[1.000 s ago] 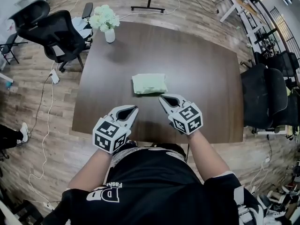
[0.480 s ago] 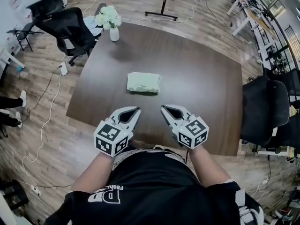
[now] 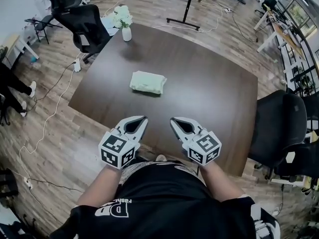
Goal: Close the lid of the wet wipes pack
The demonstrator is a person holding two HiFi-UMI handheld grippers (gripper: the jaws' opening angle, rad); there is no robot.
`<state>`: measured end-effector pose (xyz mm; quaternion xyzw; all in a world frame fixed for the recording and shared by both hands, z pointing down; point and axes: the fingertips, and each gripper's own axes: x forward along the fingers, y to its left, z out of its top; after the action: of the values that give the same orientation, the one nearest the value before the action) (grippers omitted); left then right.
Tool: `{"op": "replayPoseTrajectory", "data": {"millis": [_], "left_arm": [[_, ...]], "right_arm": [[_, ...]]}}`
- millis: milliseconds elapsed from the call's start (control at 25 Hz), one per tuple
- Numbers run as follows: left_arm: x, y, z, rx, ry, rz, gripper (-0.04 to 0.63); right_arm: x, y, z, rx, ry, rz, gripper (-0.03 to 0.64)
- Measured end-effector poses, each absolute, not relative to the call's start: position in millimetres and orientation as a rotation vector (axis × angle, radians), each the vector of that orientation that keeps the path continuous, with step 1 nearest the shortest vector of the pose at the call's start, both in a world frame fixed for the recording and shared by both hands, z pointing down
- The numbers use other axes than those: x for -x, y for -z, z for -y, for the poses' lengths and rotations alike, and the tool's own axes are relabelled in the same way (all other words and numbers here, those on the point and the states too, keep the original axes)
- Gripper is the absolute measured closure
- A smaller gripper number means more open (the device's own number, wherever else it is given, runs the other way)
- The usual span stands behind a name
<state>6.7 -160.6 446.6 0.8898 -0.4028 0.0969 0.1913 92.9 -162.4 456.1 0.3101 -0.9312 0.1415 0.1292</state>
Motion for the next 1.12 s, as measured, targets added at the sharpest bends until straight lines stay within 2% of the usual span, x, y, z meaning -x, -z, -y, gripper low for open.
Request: {"op": "replayPoseTrajectory", "data": {"millis": [320,1120], "left_arm": [[-42,-448,126,-2.478,-0.279,1.183,0.577],[-54,-444,106,-2.479,-0.317,1.206,0.577]], "right_arm": [[-122,-463,132,-0.846,-0.468,2.747,0.612],[-131,-455,118,-0.846,-0.493,2.774,0.612]]}}
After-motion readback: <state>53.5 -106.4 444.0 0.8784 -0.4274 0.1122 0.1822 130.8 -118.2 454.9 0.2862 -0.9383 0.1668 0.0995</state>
